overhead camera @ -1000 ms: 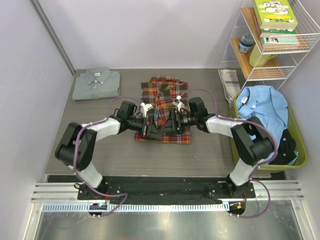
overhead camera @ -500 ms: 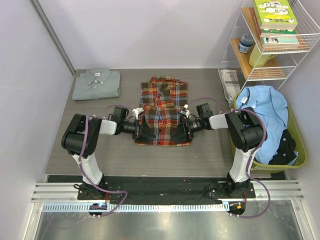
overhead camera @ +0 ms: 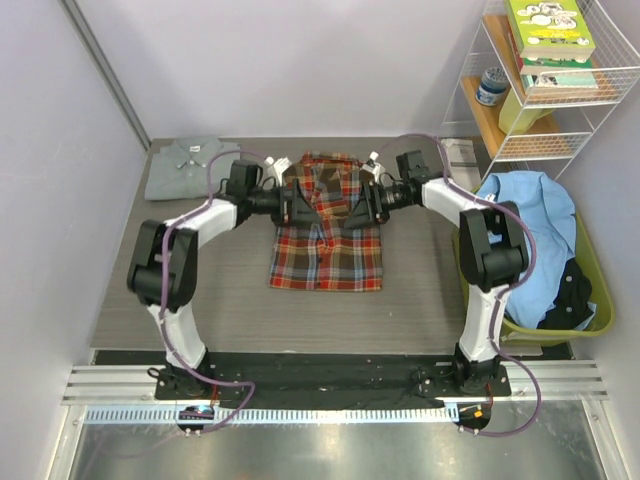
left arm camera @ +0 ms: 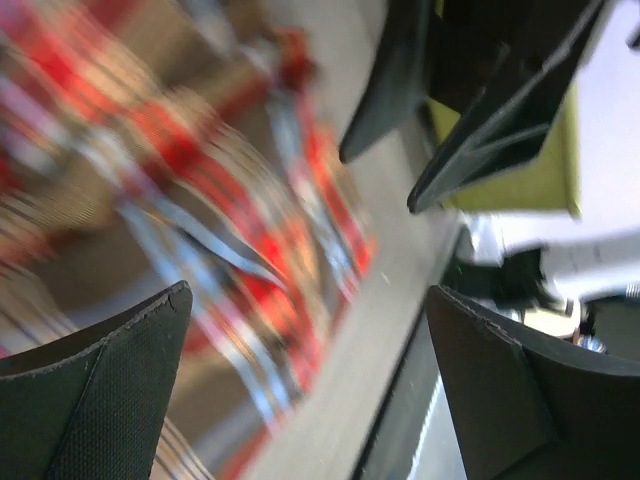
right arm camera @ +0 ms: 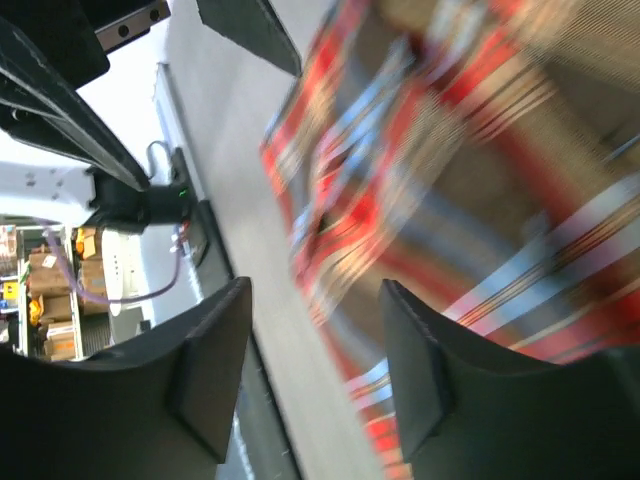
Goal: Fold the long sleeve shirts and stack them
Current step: Fold the shirt
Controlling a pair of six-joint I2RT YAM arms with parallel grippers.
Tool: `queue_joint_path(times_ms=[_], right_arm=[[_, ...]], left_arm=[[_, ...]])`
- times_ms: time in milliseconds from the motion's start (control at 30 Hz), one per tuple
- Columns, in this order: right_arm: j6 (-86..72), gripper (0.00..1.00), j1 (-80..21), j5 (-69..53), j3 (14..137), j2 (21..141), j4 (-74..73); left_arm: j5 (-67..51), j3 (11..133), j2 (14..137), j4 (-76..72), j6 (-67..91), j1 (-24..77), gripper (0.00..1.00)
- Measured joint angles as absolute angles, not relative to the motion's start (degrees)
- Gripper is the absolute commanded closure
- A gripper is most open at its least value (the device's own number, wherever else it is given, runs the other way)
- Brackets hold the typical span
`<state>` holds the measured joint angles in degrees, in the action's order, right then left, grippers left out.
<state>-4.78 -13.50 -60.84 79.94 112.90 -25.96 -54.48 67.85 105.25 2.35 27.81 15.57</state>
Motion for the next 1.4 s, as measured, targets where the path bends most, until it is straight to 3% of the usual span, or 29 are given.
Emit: queue_joint_path(times_ms=[200, 300, 500, 700, 933, 1200, 1400], right_arm=[[-6.15, 0.54, -12.58, -58.17, 88.92, 127.79, -24.21], [-7.53, 0.56, -11.14, -61.06, 91.53, 132.79, -25.12], [-6.33, 0.56, -10.9, -61.06, 88.01, 130.91, -23.68], [-5.61, 0.52, -11.51, -59.66, 77.91, 122.69, -24.91], [-15.38, 0.51, -13.89, -59.05, 77.87, 115.35, -15.9], [-21.74, 0.53, -19.57, -58.15, 83.94, 124.49, -6.24], [-21.1, 0.53, -17.08, -60.86, 85.71, 131.76, -7.31]], left_arm=[[-50.13, 73.93, 120.33, -1.98, 33.8, 13.67, 0.04], [-54.06, 73.76, 122.63, -6.13, 39.22, 11.33, 0.07], [-53.95, 67.64, 120.2, -11.92, 41.91, 10.41, 0.11], [-53.65, 57.93, 111.48, -8.84, 39.68, 10.37, 0.08], [-52.23, 61.87, 107.37, -5.67, 37.06, 12.16, 0.05], [-50.02, 67.88, 115.18, -9.72, 39.86, 14.83, 0.06], [-52.07, 67.9, 120.25, -12.67, 44.38, 10.98, 0.06]])
